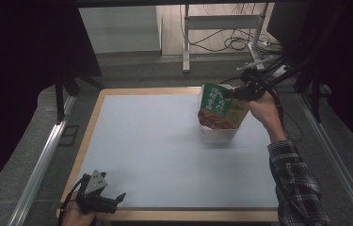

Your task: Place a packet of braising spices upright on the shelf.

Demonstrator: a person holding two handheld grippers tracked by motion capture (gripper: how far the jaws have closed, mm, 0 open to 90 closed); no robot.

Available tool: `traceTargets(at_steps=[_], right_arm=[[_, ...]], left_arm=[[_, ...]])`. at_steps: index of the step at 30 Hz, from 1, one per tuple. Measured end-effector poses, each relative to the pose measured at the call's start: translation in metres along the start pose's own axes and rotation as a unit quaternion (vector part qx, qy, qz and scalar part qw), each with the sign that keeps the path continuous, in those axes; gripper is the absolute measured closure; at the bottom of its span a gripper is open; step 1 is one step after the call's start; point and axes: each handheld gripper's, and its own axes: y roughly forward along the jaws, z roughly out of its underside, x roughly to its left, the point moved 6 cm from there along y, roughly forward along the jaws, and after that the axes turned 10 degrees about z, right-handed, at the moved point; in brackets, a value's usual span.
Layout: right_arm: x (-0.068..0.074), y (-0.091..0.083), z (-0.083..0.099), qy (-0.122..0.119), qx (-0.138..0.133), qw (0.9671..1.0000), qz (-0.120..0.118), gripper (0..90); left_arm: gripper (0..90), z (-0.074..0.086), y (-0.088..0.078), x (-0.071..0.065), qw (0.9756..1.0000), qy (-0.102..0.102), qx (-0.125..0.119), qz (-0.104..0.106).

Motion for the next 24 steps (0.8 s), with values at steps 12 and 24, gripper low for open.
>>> traceTargets(at_steps=[12,24], right_arm=[[-0.006,0.013,0.004,0.001,-0.001,0.9996,0.027,84.4],[-0.005,-0.003,-0.003,-0.015,-0.046,0.9979,0.043,62.7]], left_arm=[[0.0,0.000,0.000,-0.001,1.0000,0.002,0.001,-0.001],[0.0,0.000,0.000,0.000,1.0000,0.003,0.002,-0.001]])
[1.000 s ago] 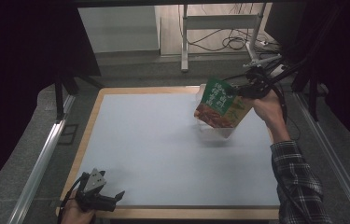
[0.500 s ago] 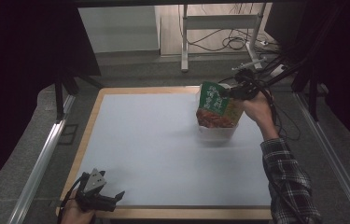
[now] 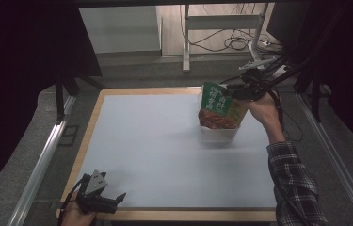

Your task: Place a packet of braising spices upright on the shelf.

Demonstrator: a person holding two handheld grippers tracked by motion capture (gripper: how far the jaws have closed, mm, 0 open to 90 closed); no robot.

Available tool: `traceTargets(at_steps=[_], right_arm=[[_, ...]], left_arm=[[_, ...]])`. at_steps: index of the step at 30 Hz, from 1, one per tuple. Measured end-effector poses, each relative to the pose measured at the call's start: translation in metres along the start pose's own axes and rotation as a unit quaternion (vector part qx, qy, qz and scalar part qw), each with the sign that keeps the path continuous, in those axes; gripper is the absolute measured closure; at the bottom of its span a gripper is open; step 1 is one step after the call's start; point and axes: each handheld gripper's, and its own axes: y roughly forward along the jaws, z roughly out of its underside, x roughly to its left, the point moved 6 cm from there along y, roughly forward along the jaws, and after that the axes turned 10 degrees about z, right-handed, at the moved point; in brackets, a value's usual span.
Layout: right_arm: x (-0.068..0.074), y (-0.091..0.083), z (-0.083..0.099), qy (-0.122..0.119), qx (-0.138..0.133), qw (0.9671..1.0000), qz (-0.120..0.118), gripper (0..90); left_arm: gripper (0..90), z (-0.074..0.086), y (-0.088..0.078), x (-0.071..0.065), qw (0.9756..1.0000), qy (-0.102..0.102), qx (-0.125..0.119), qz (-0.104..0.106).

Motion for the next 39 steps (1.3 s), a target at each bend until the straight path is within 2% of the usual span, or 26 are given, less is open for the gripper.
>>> traceTargets(at_steps=[4,11,20,23,28,34,39], right_arm=[[-0.003,-0.006,-0.001,-0.003,-0.012,0.9999,0.009,59.5],[0.000,-0.014,-0.002,-0.009,-0.023,0.9995,0.017,52.2],[-0.001,-0.024,-0.004,-0.007,-0.041,0.9987,0.030,36.7],[-0.001,-0.028,-0.003,-0.002,-0.049,0.9984,0.029,35.0],[0.000,-0.035,0.001,-0.006,-0.053,0.9979,0.036,32.1],[0.004,-0.042,0.006,-0.002,-0.063,0.9976,0.031,28.3],[0.008,-0.045,0.012,-0.002,-0.057,0.9979,0.029,24.6]], left_arm=[[0.0,0.000,0.000,0.000,1.0000,0.000,0.000,0.000],[0.0,0.000,0.000,0.000,1.0000,0.001,0.002,-0.001],[0.0,0.000,0.001,-0.001,1.0000,0.002,0.003,-0.001],[0.0,0.000,0.001,-0.001,1.0000,0.003,0.003,-0.002],[0.0,0.000,0.000,0.000,1.0000,0.000,0.001,-0.001],[0.0,0.000,0.000,0.000,1.0000,-0.002,0.000,-0.002],[0.0,0.000,0.000,0.001,1.0000,-0.006,-0.001,-0.004]])
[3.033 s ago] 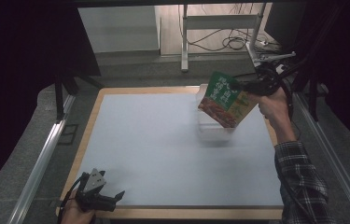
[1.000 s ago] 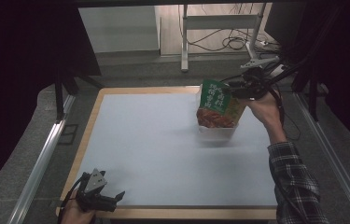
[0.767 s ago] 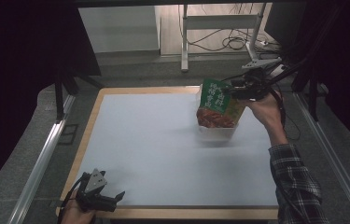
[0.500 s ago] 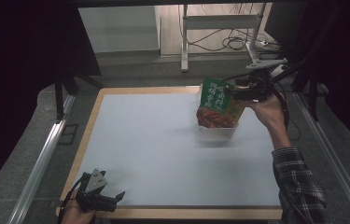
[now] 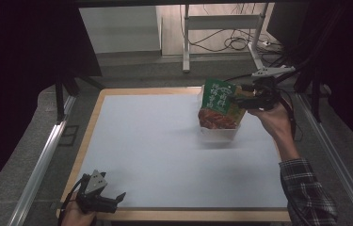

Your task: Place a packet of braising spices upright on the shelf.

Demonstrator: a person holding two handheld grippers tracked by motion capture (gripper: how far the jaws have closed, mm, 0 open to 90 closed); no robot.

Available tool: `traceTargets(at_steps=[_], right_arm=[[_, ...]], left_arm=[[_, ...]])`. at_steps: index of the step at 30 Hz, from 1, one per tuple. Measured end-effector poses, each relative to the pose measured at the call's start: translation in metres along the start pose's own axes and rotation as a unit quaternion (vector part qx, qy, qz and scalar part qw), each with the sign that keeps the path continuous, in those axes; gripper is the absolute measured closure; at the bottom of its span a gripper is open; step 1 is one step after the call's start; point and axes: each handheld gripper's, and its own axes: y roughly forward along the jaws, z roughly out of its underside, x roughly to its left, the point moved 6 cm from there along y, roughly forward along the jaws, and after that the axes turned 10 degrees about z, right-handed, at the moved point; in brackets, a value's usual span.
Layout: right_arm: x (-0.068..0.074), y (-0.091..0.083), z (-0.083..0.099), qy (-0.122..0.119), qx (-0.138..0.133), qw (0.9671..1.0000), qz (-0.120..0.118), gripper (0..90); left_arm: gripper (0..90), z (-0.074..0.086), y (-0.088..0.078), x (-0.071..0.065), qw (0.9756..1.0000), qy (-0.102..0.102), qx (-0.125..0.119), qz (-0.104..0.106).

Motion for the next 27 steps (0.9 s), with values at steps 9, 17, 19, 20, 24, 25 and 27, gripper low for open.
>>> traceTargets(at_steps=[9,17,19,20,24,25,27], right_arm=[[0.006,-0.003,0.015,0.007,0.004,0.9999,-0.009,17.0],[0.010,-0.007,0.025,0.014,0.003,0.9998,-0.013,9.4],[0.010,-0.010,0.027,0.018,0.003,0.9998,-0.012,7.1],[0.011,-0.011,0.028,0.020,0.003,0.9997,-0.013,6.5],[0.012,-0.016,0.033,0.021,0.008,0.9997,-0.010,3.8],[0.013,-0.017,0.035,0.020,0.009,0.9997,-0.009,3.5],[0.015,-0.020,0.038,0.020,0.010,0.9997,-0.009,2.2]], left_arm=[[0.0,0.000,0.000,0.000,1.0000,-0.001,0.000,-0.001],[0.0,0.000,0.000,0.000,1.0000,0.000,0.001,-0.002],[0.0,0.000,0.000,0.000,1.0000,0.000,0.001,-0.002],[0.0,0.000,0.000,0.000,1.0000,0.001,0.001,-0.002],[0.0,0.000,0.001,0.000,1.0000,0.001,0.001,-0.003],[0.0,0.000,0.001,0.000,1.0000,0.001,0.001,-0.003],[0.0,0.000,0.001,0.000,1.0000,0.002,0.002,-0.003]])
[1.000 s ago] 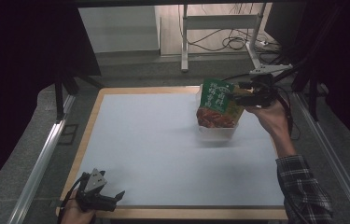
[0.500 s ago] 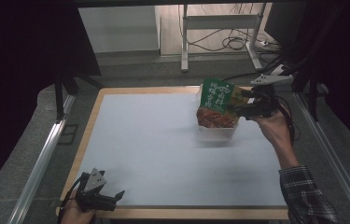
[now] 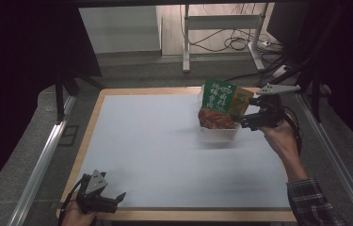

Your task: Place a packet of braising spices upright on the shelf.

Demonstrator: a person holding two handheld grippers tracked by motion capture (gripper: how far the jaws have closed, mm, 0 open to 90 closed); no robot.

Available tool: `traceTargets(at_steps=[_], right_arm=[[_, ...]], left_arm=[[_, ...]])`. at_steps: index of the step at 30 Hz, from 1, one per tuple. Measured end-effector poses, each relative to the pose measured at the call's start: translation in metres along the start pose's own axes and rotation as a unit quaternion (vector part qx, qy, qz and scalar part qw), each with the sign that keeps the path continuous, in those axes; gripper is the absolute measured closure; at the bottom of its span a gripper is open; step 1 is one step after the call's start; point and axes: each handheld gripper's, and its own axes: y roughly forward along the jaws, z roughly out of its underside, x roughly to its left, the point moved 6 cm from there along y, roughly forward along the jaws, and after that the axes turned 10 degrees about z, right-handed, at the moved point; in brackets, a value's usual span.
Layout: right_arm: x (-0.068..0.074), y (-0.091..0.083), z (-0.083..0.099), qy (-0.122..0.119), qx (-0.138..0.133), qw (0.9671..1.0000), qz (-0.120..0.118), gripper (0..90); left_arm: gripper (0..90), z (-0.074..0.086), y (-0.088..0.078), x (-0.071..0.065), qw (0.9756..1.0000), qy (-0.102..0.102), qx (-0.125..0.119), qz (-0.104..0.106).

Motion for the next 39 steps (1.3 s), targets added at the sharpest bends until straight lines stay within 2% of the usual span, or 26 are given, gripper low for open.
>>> traceTargets(at_steps=[10,25,38,39], right_arm=[[0.007,-0.009,0.017,-0.006,0.006,1.0000,0.002,0.0],[0.019,-0.016,0.043,-0.012,-0.004,0.9997,0.018,0.0],[0.033,-0.019,0.072,-0.008,0.005,0.9999,0.010,0.0],[0.036,-0.020,0.079,-0.007,0.008,0.9999,0.007,0.0]], left_arm=[[0.0,0.000,0.000,0.000,1.0000,0.001,0.001,0.000],[0.0,0.000,0.000,-0.001,1.0000,0.006,0.003,-0.001],[0.0,0.000,0.001,-0.001,1.0000,0.007,0.004,-0.001],[0.0,0.000,0.001,-0.001,1.0000,0.008,0.005,-0.001]])
